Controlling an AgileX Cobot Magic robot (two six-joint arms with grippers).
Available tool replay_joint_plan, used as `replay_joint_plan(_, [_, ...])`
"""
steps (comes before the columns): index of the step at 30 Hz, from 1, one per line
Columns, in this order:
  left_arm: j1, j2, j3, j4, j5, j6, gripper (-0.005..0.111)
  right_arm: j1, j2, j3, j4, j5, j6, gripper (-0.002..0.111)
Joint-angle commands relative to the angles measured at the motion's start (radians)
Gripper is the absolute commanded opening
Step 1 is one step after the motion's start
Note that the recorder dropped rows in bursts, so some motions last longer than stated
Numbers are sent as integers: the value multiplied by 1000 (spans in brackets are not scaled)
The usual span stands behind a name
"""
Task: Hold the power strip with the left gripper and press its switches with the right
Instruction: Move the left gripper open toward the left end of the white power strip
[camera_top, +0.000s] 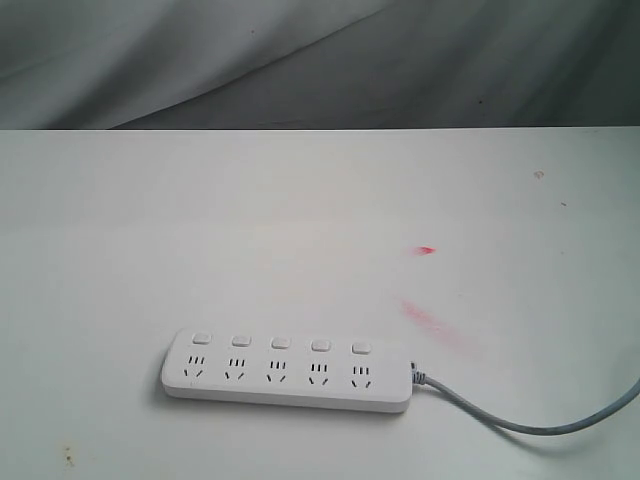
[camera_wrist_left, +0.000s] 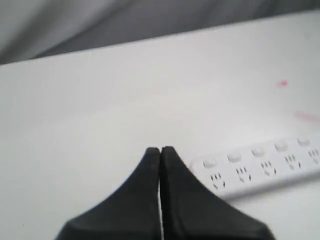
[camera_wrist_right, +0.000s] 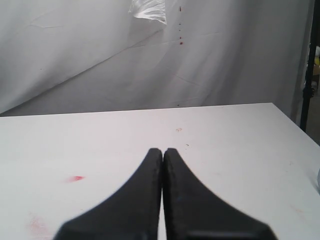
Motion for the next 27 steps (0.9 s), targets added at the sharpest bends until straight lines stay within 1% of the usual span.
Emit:
replay_joint_plan(1, [2, 214, -110, -154, 144, 335, 0, -6, -1, 3, -10, 0, 1, 0])
replay_joint_plan(2, [2, 256, -133, -167, 170, 401, 0, -6, -1, 3, -10, 0, 1, 0])
replay_joint_plan(3, [2, 340, -178, -172, 228, 524, 0, -6, -1, 3, -10, 0, 1, 0])
replay_joint_plan(4, [2, 379, -201, -170, 249, 559, 0, -6, -1, 3, -10, 0, 1, 0])
replay_joint_plan(5, [2, 438, -240, -170, 251, 594, 0, -6, -1, 3, -10, 0, 1, 0])
replay_joint_plan(9, [2, 590, -298, -190, 237, 778, 0, -6, -1, 3, -10, 0, 1, 0])
replay_joint_plan(14, [2, 737, -304, -188, 68, 892, 0, -6, -1, 3, -10, 0, 1, 0])
replay_joint_plan(21, [2, 909, -304, -180, 59, 1095, 0, -6, -1, 3, -10, 0, 1, 0])
replay_joint_plan(24, [2, 962, -304, -180, 25, 1221, 0, -6, -1, 3, -10, 0, 1, 0])
replay_joint_plan(27, [2, 991, -304, -180, 29, 1284, 0, -6, -1, 3, -10, 0, 1, 0])
